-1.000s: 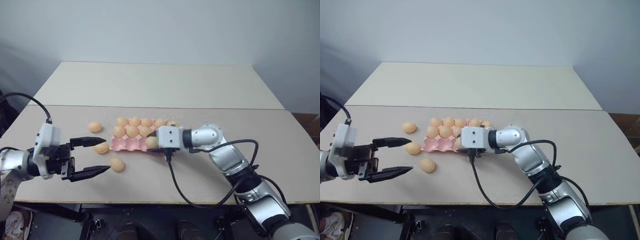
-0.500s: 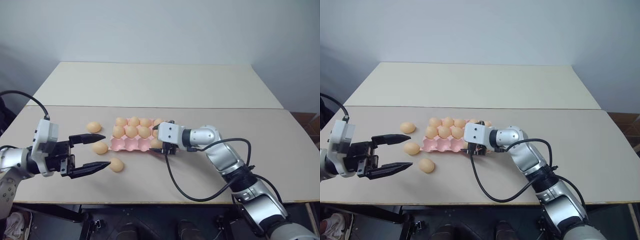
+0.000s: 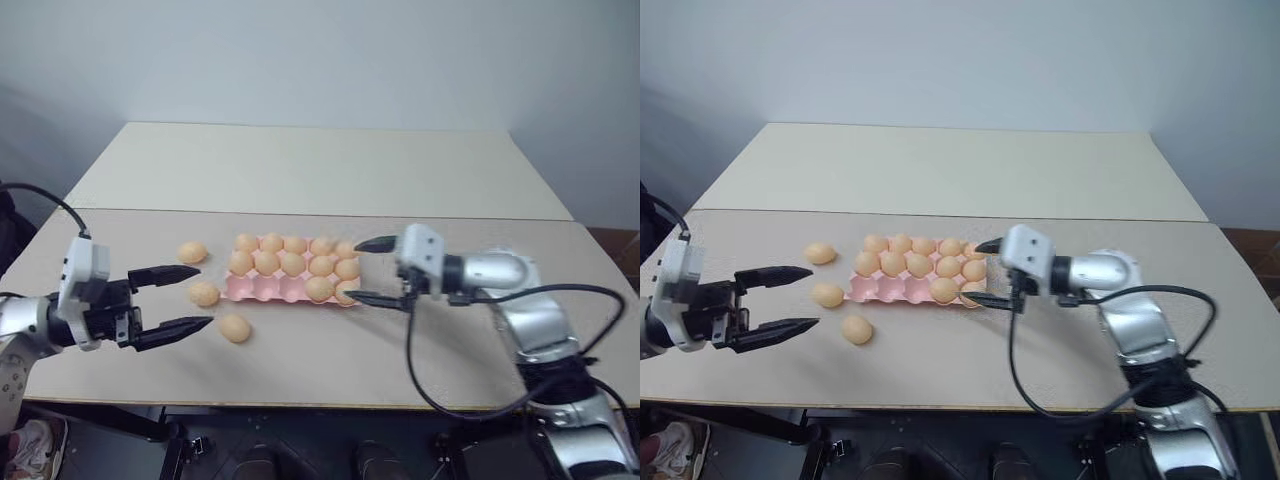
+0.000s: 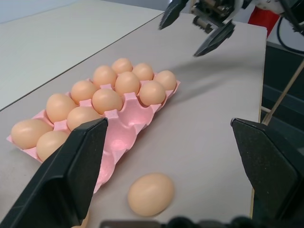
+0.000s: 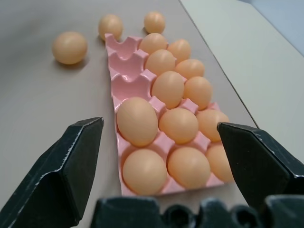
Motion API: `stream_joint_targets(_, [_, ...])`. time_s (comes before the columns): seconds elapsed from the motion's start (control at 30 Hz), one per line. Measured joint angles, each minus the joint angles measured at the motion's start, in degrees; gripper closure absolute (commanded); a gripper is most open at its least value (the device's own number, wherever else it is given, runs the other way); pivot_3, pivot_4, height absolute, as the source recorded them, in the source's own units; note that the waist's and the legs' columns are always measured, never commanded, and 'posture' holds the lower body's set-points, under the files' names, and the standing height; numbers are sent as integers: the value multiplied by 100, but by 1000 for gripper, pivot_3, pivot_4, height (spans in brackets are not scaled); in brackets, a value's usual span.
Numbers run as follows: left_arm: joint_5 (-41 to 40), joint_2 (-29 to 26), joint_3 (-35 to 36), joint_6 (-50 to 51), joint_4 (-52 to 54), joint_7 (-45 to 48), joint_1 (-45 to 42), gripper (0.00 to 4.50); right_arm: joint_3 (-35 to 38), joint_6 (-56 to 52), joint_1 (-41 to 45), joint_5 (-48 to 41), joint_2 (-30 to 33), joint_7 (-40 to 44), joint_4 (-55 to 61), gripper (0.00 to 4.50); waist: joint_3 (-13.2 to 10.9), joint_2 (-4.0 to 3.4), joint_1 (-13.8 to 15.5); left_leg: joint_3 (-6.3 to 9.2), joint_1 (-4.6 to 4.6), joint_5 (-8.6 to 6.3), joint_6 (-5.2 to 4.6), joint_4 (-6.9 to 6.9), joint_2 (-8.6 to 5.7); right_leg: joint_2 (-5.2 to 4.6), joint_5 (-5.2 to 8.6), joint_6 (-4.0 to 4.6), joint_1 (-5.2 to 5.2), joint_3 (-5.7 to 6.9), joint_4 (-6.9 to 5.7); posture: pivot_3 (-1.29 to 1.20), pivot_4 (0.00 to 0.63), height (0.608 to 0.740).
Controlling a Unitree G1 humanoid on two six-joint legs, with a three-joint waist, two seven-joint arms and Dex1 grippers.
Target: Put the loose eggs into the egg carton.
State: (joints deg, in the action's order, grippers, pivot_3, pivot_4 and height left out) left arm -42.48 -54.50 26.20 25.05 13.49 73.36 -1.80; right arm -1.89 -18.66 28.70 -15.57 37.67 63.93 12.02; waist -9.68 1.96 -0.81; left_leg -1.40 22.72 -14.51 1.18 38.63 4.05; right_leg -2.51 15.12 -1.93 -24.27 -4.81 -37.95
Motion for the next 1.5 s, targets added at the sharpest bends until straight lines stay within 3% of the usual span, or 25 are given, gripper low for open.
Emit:
stream_joint_targets(0.33, [209,-235,311,-127,-325,372,334,0,1441,-56,-1186,-1508,1560,1553,37,40,0,0,-39,-1,-18,-1,-2,0,0,1,0,-1,15,-4,1,0,150,740])
stream_joint_targets(0.73, [539,-441,225,-311,-322,518,389,0,1384,-55,-1180,-1718,1590,1470,125,40,-1,0,-21,-5,-13,-2,-3,-2,0,0,1,-2,8,-7,2,0,150,740])
stream_joint_targets(0.9, [1499,-483,-639,-1157,-361,493,99,0,1317,-56,-1134,-1724,1575,1426,210,40,-1,0,0,-6,-13,-2,-3,-2,0,1,1,-2,9,-8,3,0,150,740])
stream_joint_targets(1.07, [2555,-465,-1913,-2190,-750,616,-878,0,1174,-57,-1092,-1747,1560,1403,378,40,-1,0,35,-7,-8,-2,-3,0,-2,1,1,-2,9,-7,5,0,150,740])
stream_joint_targets(1.4, [3653,37,-3593,-3358,-1683,995,-2219,0,1163,-60,-1151,-1877,1541,1220,582,40,0,0,3,-6,-3,-2,-4,12,-2,3,0,-3,8,-9,0,0,150,740])
stream_joint_targets(1.5, [4078,52,-3864,-3752,-2109,982,-2453,602,1167,-64,-1173,-1921,1542,1172,618,0,0,0,2,-6,-3,-3,-5,12,-2,3,0,-3,8,-10,0,0,150,740])
